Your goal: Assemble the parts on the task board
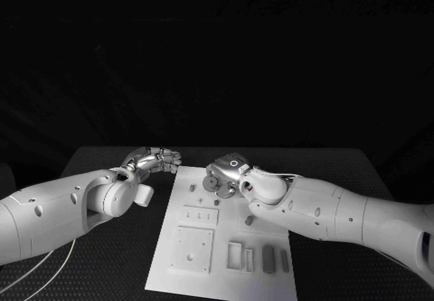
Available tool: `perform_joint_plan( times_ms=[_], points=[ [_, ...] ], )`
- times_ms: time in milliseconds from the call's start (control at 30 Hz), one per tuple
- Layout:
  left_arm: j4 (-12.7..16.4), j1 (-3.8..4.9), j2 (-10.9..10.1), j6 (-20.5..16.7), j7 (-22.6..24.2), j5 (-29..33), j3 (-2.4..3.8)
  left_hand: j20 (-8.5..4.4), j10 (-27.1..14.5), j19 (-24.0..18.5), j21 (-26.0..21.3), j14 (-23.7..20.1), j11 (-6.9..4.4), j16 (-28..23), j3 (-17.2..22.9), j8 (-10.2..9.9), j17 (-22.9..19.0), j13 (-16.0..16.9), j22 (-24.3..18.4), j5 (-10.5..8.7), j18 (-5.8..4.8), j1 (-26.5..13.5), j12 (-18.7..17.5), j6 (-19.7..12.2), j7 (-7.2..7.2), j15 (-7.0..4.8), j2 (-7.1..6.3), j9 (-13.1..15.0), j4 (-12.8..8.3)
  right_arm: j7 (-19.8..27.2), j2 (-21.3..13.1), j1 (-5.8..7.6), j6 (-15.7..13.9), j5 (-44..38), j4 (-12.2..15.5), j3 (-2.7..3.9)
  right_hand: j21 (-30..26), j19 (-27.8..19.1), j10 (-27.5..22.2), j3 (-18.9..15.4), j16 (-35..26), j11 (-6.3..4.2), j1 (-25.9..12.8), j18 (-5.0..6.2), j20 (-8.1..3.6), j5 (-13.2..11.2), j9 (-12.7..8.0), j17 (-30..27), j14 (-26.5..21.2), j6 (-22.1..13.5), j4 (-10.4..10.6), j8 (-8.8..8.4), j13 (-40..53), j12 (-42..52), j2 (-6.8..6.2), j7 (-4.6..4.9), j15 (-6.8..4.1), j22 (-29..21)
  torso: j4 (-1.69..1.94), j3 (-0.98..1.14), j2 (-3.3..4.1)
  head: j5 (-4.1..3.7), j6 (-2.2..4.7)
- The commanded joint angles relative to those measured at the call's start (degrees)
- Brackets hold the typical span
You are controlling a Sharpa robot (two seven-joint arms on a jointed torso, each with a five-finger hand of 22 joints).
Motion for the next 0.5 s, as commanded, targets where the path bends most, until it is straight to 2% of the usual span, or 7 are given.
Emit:
perform_joint_plan(
  times_ms=[33, 333, 500],
  points=[
    [0.0, 0.06, 0.2, 0.4, 0.5, -0.2, 0.05, 0.01, -0.4, -0.3, 0.4, 0.0, 0.06, 0.2, 0.0, -0.3, 0.1, 0.1, 1.2, 0.13, 0.84, -0.6, -0.2, -0.2, 0.18, -0.02, -0.08, 0.1, -0.4, -0.4, 0.6, -0.15, 0.6, -1.2, -0.9, -0.19, 0.3, 0.4, 0.2, 0.2, -0.2, -0.12, 0.0, 3.1, 0.07, -0.3, 0.1, 0.1, -0.1, 7.7, 0.3, -0.11, -0.1, 0.0, -0.57, 0.09, -0.36, 0.1, 0.11, -0.12, 0.08, -0.03, -0.1],
    [-0.1, 0.06, 0.4, 0.5, 0.5, -0.2, 0.06, 0.01, -0.4, -0.3, 0.4, 0.0, 0.06, 0.2, 0.0, -0.3, 0.1, 0.1, 1.2, 0.13, 0.83, -0.7, -0.2, -0.2, 0.18, -0.02, -0.08, 0.1, -0.4, -0.4, 1.4, -0.41, 1.2, -1.5, -2.4, -0.44, 0.3, 0.4, 0.2, 0.2, -0.3, -0.11, -0.1, 3.1, 0.07, -0.2, 0.1, 0.1, -0.1, 7.6, 0.4, -0.14, -0.1, 0.0, -0.57, 0.1, -0.35, 0.1, 0.14, 0.01, 0.05, 0.18, -0.32],
    [-0.1, 0.06, 0.3, 0.5, 0.4, -0.2, 0.06, 0.01, -0.4, -0.3, 0.4, 0.0, 0.06, 0.2, 0.0, -0.3, 0.1, 0.1, 1.2, 0.13, 0.83, -0.7, -0.2, -0.2, 0.18, -0.02, -0.07, 0.1, -0.4, -0.5, 1.4, -0.41, 1.4, -1.6, -2.9, -0.47, 0.3, 0.4, 0.1, 0.3, -0.3, -0.09, 0.0, 3.1, 0.07, -0.2, 0.1, 0.0, -0.1, 7.5, 0.4, -0.2, -0.1, -0.1, -0.55, 0.12, -0.34, 0.1, -0.06, 0.03, 0.03, 0.27, -0.35]
  ],
)
